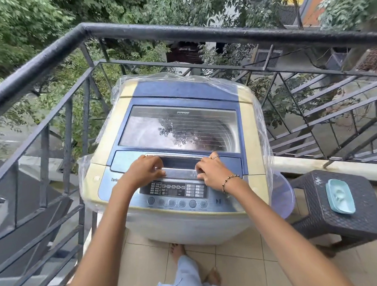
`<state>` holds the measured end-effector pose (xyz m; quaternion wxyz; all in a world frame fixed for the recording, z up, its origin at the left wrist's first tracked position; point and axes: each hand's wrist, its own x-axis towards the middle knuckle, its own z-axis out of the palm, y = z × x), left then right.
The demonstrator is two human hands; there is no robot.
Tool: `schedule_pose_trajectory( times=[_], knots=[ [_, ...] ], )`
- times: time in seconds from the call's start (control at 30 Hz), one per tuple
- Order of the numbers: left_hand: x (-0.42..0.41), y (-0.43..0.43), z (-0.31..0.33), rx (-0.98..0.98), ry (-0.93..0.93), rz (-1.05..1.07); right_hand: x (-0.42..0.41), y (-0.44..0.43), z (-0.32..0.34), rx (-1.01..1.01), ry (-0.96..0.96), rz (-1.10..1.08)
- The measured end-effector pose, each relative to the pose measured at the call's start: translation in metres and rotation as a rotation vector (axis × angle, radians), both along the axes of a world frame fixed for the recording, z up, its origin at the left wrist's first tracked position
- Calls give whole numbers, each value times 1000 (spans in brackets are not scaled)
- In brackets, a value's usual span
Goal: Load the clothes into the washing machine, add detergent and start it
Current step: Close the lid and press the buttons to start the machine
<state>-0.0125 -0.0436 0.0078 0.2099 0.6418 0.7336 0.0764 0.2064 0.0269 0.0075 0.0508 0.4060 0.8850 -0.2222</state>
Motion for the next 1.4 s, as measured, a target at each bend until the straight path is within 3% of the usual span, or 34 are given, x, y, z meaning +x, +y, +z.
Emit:
schedule_pose_trajectory(
  times=[0.57,1.03,1.4],
  knots=[
    [1,10,-8,-29,3,114,-21,6,9,39,-201,-30],
    [-5,3,-18,84,-73,81,-7,0,-2,11,3,-138],
    [-12,1,-37,158,64,-5,-3,-7,-4,84,61,-105]
  ],
)
